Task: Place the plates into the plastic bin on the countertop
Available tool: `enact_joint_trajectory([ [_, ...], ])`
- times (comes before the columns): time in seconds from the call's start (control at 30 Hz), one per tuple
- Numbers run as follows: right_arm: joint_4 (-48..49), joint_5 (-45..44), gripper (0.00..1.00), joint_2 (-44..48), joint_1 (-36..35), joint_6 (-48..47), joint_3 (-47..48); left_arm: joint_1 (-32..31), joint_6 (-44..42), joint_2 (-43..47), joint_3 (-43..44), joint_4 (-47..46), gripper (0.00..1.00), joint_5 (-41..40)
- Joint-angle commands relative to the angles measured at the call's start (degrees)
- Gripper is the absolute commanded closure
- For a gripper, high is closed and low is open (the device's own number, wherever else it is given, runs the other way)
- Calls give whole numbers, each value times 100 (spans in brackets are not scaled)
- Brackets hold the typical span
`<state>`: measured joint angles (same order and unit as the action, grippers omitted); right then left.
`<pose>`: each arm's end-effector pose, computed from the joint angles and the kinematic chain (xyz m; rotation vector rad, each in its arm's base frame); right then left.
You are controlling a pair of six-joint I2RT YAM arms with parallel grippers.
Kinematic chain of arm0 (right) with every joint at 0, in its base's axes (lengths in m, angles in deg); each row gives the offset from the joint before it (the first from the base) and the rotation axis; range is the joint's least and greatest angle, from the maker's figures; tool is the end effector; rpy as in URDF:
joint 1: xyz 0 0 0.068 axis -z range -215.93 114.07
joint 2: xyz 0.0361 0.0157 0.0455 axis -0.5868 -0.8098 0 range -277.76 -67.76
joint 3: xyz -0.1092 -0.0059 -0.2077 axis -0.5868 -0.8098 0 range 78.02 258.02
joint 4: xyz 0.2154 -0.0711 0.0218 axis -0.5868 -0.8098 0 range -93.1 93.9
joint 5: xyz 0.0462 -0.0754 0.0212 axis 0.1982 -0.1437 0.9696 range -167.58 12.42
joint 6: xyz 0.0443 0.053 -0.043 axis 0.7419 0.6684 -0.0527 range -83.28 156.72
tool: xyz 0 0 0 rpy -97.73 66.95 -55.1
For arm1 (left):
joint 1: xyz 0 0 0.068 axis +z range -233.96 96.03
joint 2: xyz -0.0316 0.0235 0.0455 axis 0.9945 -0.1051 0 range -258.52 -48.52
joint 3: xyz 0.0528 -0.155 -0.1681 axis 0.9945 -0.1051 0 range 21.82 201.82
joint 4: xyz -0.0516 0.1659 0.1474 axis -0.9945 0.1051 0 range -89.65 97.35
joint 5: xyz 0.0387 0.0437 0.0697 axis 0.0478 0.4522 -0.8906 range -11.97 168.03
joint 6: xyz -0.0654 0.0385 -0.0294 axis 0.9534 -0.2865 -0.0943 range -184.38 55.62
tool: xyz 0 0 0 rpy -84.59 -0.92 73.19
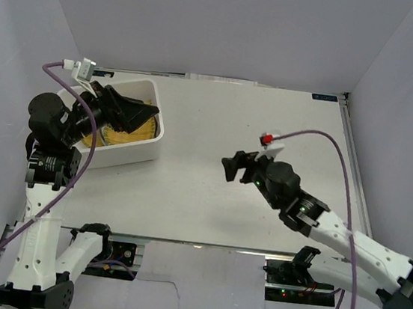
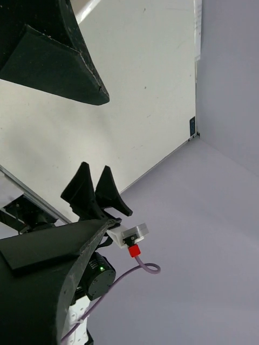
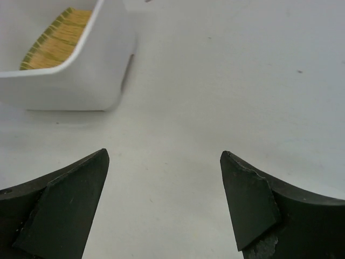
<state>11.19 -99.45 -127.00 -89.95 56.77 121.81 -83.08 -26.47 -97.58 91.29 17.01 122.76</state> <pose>0.1744 0.1954 0.2887 -0.2269 1.7295 0.6328 0.1725 -0.0470 0.4201 0.1225 1.6247 -1.0877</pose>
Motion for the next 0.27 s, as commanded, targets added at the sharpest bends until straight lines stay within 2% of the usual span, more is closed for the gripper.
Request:
enact_joint_trajectory([
  [0.0,-348,-1160,10,1725,6,-239,-730,-307,-135,151,-126,-75,2,299],
  [0.13,-325,-1426,10,2863,6,-379,-1512,-423,-284,283,-583,-190,2,334],
  [0.23,-411,-1452,10,2901,5,-458,-1550,-431,-241,230,-523,-286,2,230],
])
